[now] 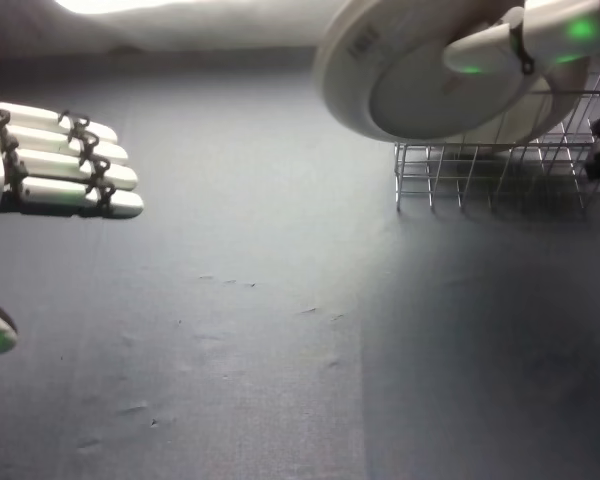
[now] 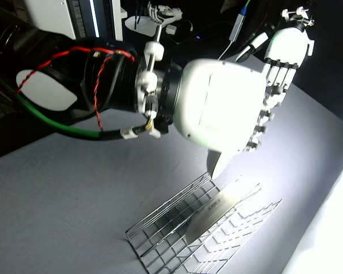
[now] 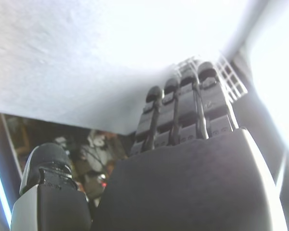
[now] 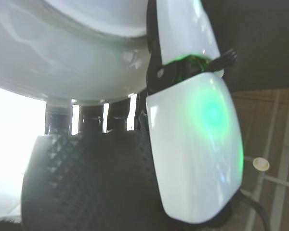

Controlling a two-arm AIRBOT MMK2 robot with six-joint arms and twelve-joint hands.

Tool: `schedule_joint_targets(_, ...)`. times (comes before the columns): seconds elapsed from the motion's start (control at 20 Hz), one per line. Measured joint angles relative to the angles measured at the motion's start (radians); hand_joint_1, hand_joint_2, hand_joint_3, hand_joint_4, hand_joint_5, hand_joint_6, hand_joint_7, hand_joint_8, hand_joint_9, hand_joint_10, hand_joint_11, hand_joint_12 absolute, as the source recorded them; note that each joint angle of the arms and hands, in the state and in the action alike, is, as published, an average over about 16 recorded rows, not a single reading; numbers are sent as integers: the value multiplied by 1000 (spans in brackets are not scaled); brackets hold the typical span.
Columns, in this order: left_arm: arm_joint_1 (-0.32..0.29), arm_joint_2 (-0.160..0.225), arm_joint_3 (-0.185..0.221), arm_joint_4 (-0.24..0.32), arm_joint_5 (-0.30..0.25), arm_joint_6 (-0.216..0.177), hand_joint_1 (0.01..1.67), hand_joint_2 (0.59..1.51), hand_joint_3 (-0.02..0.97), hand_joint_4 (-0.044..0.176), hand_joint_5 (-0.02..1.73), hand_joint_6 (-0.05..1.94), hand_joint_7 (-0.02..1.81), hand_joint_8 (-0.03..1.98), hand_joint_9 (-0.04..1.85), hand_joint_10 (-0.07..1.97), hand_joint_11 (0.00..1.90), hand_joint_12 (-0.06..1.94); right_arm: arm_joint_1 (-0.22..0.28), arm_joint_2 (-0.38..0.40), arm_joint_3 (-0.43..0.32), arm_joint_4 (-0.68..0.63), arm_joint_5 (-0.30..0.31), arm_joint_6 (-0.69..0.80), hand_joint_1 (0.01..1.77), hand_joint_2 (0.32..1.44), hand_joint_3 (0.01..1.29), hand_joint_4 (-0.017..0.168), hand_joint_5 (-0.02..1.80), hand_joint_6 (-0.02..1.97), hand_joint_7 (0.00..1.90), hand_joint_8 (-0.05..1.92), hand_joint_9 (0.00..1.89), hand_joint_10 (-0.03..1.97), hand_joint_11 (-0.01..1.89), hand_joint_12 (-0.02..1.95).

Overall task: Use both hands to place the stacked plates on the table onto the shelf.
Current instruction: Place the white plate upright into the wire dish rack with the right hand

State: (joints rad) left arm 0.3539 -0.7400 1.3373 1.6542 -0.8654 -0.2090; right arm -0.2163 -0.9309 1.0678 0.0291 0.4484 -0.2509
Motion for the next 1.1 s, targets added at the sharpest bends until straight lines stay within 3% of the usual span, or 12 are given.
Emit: schedule_joint_targets(1.1, -10, -9, -23, 11, -19, 10, 13, 1016, 19, -1, 21, 18, 17, -2, 19, -51, 14, 2, -211, 14, 125, -74, 98, -14, 1380, 970, 13, -8, 904, 930, 1041, 859, 1043, 956, 950, 1187)
